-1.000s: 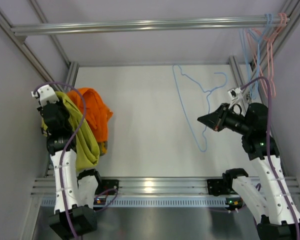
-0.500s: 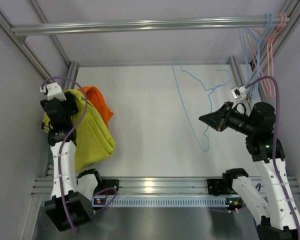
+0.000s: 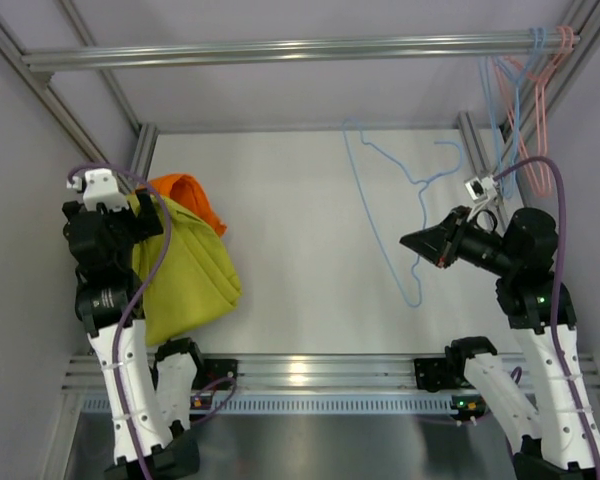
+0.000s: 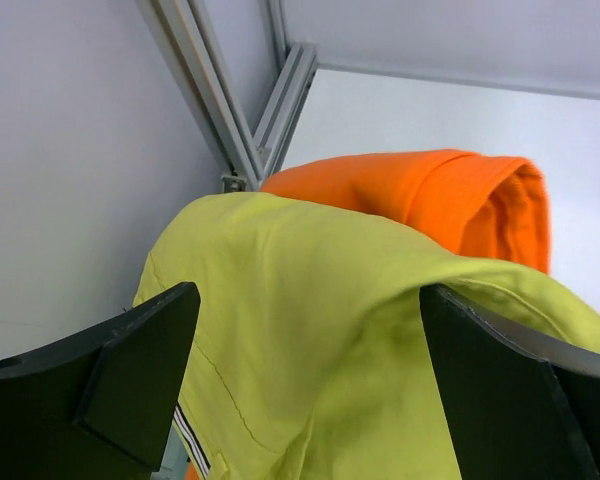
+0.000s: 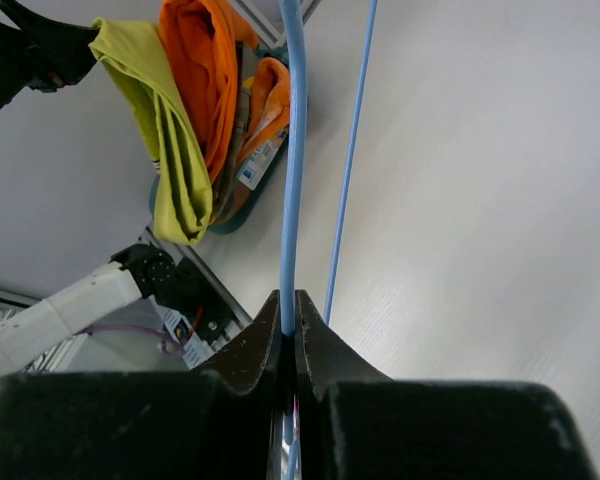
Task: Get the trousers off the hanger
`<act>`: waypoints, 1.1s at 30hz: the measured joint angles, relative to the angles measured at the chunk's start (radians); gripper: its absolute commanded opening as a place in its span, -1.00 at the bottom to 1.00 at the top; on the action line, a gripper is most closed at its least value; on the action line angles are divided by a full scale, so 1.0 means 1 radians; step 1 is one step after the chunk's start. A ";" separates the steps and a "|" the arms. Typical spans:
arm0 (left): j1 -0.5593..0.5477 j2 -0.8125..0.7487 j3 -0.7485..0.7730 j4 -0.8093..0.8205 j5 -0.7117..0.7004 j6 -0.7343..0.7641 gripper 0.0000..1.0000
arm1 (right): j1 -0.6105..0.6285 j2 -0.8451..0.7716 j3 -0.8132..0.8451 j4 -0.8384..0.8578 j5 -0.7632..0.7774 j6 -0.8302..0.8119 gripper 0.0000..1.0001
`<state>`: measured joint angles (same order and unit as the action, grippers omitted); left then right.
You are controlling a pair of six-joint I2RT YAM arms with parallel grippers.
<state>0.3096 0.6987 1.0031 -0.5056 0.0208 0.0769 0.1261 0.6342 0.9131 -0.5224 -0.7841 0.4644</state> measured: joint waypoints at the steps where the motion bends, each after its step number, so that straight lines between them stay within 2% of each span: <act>1: 0.000 -0.011 0.019 -0.017 0.010 -0.002 0.95 | 0.000 -0.004 0.006 -0.005 0.002 -0.003 -1.00; 8: 0.000 -0.035 0.092 -0.133 0.107 -0.045 0.93 | 0.000 -0.015 0.054 -0.040 0.015 -0.020 -1.00; 14: 0.000 -0.017 0.188 -0.176 0.200 -0.112 0.92 | 0.000 0.009 0.185 -0.130 0.095 -0.033 -1.00; 17: 0.000 0.000 0.232 -0.176 0.237 -0.145 0.97 | 0.000 0.044 0.273 -0.175 0.159 -0.055 -1.00; 28: 0.000 0.050 0.270 -0.181 0.315 -0.217 0.97 | 0.000 0.301 0.550 -0.270 0.436 -0.215 -1.00; 33: 0.000 0.035 0.270 -0.186 0.315 -0.213 0.97 | 0.000 0.473 0.698 -0.306 0.538 -0.285 -1.00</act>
<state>0.3096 0.7341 1.2732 -0.6918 0.3355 -0.1364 0.1257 1.1072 1.6115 -0.8288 -0.2462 0.1795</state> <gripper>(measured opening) 0.983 0.022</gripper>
